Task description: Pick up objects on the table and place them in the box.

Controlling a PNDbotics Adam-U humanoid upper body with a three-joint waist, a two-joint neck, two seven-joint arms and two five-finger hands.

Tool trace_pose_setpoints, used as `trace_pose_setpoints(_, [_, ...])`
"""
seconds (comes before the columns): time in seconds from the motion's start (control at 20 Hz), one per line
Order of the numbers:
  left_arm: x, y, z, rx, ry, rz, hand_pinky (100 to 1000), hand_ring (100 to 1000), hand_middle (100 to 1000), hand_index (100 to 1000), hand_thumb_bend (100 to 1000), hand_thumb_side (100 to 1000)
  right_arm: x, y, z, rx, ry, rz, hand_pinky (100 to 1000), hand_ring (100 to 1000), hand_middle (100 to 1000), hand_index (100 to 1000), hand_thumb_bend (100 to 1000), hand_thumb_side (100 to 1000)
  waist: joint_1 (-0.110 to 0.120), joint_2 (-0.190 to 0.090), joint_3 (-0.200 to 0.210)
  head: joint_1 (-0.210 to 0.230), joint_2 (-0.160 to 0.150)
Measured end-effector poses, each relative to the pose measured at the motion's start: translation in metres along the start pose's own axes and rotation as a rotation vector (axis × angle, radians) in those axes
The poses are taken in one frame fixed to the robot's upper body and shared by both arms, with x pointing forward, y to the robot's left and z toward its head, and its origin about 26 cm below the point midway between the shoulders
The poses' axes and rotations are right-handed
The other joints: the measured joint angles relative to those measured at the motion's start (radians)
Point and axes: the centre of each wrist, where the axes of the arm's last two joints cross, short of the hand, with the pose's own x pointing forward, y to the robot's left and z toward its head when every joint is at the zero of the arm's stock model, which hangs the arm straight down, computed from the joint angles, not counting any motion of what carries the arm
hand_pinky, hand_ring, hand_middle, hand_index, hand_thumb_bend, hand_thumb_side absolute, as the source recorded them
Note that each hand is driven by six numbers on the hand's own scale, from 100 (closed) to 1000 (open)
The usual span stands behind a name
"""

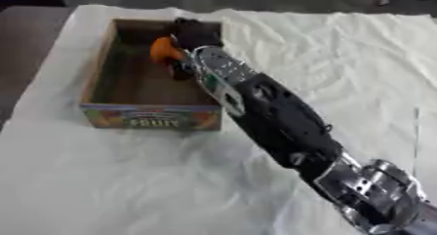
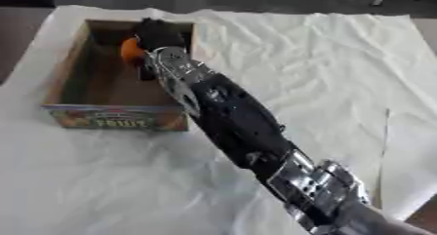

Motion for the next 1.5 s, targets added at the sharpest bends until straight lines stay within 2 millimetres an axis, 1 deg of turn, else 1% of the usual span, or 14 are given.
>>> trace_pose_setpoints(0.05, [0.000, 0.000, 0.000, 0.000, 0.000, 0.000, 322, 708, 839, 732, 100, 744, -0.001, 0.001, 0.000, 0.018, -0.011, 0.001, 845, 854, 774, 862, 100, 250, -0.001, 0.000, 0.000, 0.000, 0.000])
trace_pose_setpoints(0.1, [0.000, 0.000, 0.000, -0.001, 0.000, 0.000, 322, 708, 839, 732, 100, 744, -0.001, 0.001, 0.000, 0.033, -0.022, 0.003, 854, 867, 792, 875, 100, 315, -0.001, 0.000, 0.000, 0.000, 0.000])
trace_pose_setpoints(0.2, [0.000, 0.000, 0.000, -0.001, 0.001, 0.000, 322, 709, 839, 731, 100, 744, -0.001, 0.002, -0.001, 0.066, -0.038, 0.008, 872, 890, 822, 905, 345, 495, -0.001, 0.000, 0.000, 0.000, 0.000])
trace_pose_setpoints(0.25, [0.000, 0.000, 0.000, -0.001, 0.001, 0.000, 322, 709, 840, 731, 100, 745, -0.002, 0.003, -0.001, 0.083, -0.044, 0.011, 876, 896, 826, 912, 491, 552, -0.001, 0.000, 0.000, -0.001, 0.000])
trace_pose_setpoints(0.3, [0.000, 0.000, 0.000, -0.001, 0.001, 0.000, 322, 709, 840, 731, 100, 745, -0.002, 0.003, -0.001, 0.098, -0.049, 0.016, 881, 902, 834, 923, 636, 585, -0.001, 0.000, 0.000, -0.001, 0.000])
trace_pose_setpoints(0.35, [0.000, 0.000, 0.000, -0.002, 0.002, 0.000, 322, 710, 840, 731, 100, 745, -0.002, 0.002, -0.001, 0.113, -0.053, 0.020, 885, 908, 844, 929, 688, 584, -0.002, 0.000, -0.001, -0.001, 0.000])
trace_pose_setpoints(0.45, [0.000, 0.000, 0.000, -0.002, 0.002, 0.000, 322, 709, 840, 731, 100, 746, -0.002, 0.002, -0.001, 0.140, -0.053, 0.034, 889, 915, 856, 941, 735, 604, -0.002, 0.000, -0.001, -0.001, 0.000])
trace_pose_setpoints(0.55, [0.000, 0.000, 0.000, -0.002, 0.002, 0.000, 322, 710, 841, 731, 100, 747, -0.002, 0.000, -0.001, 0.161, -0.048, 0.043, 889, 911, 852, 942, 757, 631, -0.002, 0.000, -0.002, -0.001, 0.000])
trace_pose_setpoints(0.65, [0.000, 0.000, 0.000, -0.002, 0.003, 0.000, 321, 710, 841, 731, 100, 747, -0.002, -0.004, 0.000, 0.168, -0.046, 0.051, 889, 910, 847, 940, 742, 631, -0.002, 0.000, -0.004, -0.001, 0.000])
trace_pose_setpoints(0.7, [0.000, 0.000, 0.000, -0.002, 0.003, 0.000, 321, 710, 840, 731, 100, 747, -0.002, -0.007, 0.001, 0.164, -0.044, 0.060, 888, 907, 844, 940, 740, 651, -0.002, 0.000, -0.005, 0.000, 0.000])
trace_pose_setpoints(0.9, [0.000, 0.000, 0.001, -0.002, 0.005, -0.001, 321, 711, 841, 730, 100, 747, -0.007, -0.023, 0.005, 0.120, -0.036, 0.084, 887, 902, 836, 938, 732, 679, -0.002, 0.000, -0.010, 0.003, 0.000])
trace_pose_setpoints(1.15, [-0.001, 0.001, 0.002, -0.001, 0.011, -0.003, 321, 711, 841, 730, 100, 746, -0.018, -0.058, 0.015, 0.027, -0.044, 0.074, 890, 890, 821, 938, 715, 712, -0.003, -0.002, -0.020, 0.011, 0.001])
trace_pose_setpoints(1.3, [-0.001, 0.001, 0.002, 0.000, 0.011, -0.004, 321, 712, 841, 730, 100, 746, -0.024, -0.079, 0.026, -0.016, -0.066, 0.042, 892, 883, 813, 938, 706, 725, -0.002, -0.003, -0.025, 0.018, 0.001])
trace_pose_setpoints(1.5, [-0.001, 0.001, 0.003, 0.001, 0.013, -0.006, 321, 712, 841, 730, 100, 745, -0.035, -0.107, 0.043, -0.094, -0.095, -0.005, 891, 868, 797, 934, 670, 768, 0.002, -0.003, -0.035, 0.026, 0.001])
